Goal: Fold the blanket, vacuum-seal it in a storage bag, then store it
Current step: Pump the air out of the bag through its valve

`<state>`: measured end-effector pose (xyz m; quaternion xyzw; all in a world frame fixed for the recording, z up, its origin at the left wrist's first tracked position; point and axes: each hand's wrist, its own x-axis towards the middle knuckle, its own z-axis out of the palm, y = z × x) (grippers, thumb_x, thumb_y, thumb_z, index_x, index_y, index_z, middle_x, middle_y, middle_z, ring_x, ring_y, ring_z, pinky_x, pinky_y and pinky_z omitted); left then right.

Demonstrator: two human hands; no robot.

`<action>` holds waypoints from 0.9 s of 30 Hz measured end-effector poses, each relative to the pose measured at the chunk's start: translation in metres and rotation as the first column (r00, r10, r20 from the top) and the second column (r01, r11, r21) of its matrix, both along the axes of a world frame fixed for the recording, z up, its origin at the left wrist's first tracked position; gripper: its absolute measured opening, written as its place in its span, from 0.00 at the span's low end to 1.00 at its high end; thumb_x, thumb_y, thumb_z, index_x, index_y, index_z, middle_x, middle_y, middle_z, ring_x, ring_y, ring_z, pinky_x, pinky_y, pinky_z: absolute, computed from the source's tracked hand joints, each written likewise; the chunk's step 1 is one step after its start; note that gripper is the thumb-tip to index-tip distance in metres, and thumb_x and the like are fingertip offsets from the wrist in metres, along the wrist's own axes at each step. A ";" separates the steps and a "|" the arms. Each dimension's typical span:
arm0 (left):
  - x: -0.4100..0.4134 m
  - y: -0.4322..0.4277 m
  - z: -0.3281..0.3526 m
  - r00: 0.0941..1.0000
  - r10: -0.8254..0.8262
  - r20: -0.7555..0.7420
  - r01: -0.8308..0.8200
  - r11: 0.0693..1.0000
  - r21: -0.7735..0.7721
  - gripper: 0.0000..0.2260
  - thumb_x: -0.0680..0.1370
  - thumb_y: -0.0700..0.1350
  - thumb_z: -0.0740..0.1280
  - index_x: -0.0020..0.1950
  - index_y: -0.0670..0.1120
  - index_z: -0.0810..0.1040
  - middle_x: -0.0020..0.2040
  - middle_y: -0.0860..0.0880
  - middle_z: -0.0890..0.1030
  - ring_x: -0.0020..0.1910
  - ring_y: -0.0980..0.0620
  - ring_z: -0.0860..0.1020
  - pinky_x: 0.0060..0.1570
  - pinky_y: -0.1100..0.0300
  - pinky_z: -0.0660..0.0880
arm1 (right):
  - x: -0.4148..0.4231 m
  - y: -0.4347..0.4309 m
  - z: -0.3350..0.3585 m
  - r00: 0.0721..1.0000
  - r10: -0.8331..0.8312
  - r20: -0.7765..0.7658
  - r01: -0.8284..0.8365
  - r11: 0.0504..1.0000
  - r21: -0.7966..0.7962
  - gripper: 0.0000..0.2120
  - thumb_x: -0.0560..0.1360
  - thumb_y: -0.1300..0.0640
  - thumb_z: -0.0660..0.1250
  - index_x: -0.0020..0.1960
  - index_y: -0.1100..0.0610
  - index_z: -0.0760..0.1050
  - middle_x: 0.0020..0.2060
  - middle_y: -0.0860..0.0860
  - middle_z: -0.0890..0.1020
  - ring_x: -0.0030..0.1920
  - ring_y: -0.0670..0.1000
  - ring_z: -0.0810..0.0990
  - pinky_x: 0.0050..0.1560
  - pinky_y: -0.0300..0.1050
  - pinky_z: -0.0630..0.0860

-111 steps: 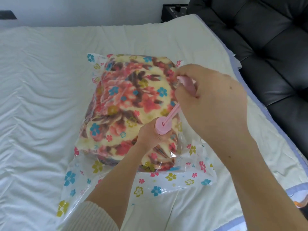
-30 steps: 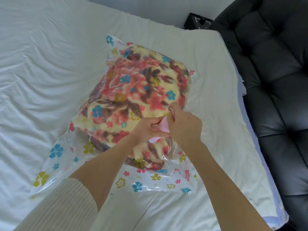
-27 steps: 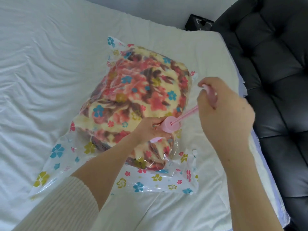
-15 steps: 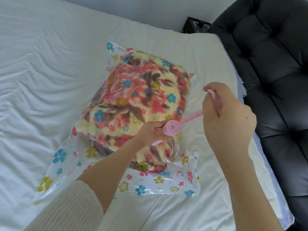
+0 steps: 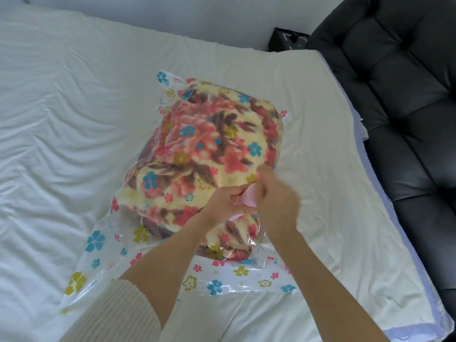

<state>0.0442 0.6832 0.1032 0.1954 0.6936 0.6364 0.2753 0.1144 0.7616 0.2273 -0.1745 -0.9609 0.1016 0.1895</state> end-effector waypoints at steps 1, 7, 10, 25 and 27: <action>0.002 -0.001 -0.002 1.000 0.001 0.010 -0.001 1.000 0.010 0.27 0.63 0.42 0.78 0.62 0.50 0.78 0.51 0.54 0.84 0.50 0.57 0.79 0.58 0.58 0.74 | -0.001 0.000 -0.010 0.997 0.031 0.075 -0.031 1.000 0.003 0.19 0.72 0.54 0.50 0.52 0.56 0.78 0.24 0.56 0.74 0.26 0.59 0.76 0.27 0.40 0.56; -0.008 -0.001 -0.002 1.000 -0.006 0.007 0.006 1.000 -0.009 0.28 0.65 0.44 0.79 0.63 0.53 0.77 0.55 0.60 0.81 0.58 0.57 0.78 0.61 0.61 0.72 | 0.001 0.012 0.078 0.940 -0.090 -0.329 0.080 0.996 -0.044 0.13 0.73 0.54 0.58 0.50 0.49 0.80 0.21 0.47 0.66 0.22 0.49 0.63 0.28 0.39 0.59; -0.005 -0.001 -0.004 1.000 0.010 0.009 -0.010 1.000 -0.024 0.25 0.66 0.42 0.78 0.62 0.49 0.79 0.51 0.59 0.83 0.53 0.58 0.79 0.58 0.61 0.73 | -0.001 -0.002 0.022 0.983 -0.037 -0.180 0.019 0.995 -0.101 0.17 0.71 0.56 0.56 0.52 0.55 0.80 0.23 0.49 0.69 0.23 0.52 0.68 0.25 0.40 0.66; -0.009 -0.005 -0.004 1.000 0.014 -0.012 -0.015 0.999 -0.035 0.19 0.67 0.37 0.76 0.57 0.40 0.80 0.41 0.64 0.81 0.40 0.68 0.76 0.44 0.74 0.70 | -0.010 0.006 0.024 0.997 0.067 0.025 -0.069 0.995 0.068 0.13 0.74 0.57 0.55 0.47 0.55 0.78 0.23 0.48 0.65 0.21 0.55 0.72 0.25 0.37 0.55; -0.012 -0.004 0.000 1.000 0.000 -0.006 0.000 1.000 -0.030 0.23 0.66 0.40 0.77 0.61 0.45 0.79 0.48 0.63 0.81 0.48 0.66 0.77 0.52 0.72 0.71 | -0.008 0.009 0.066 0.996 0.073 -0.044 -0.070 0.994 0.081 0.14 0.76 0.53 0.55 0.53 0.51 0.77 0.25 0.51 0.72 0.27 0.56 0.70 0.32 0.43 0.61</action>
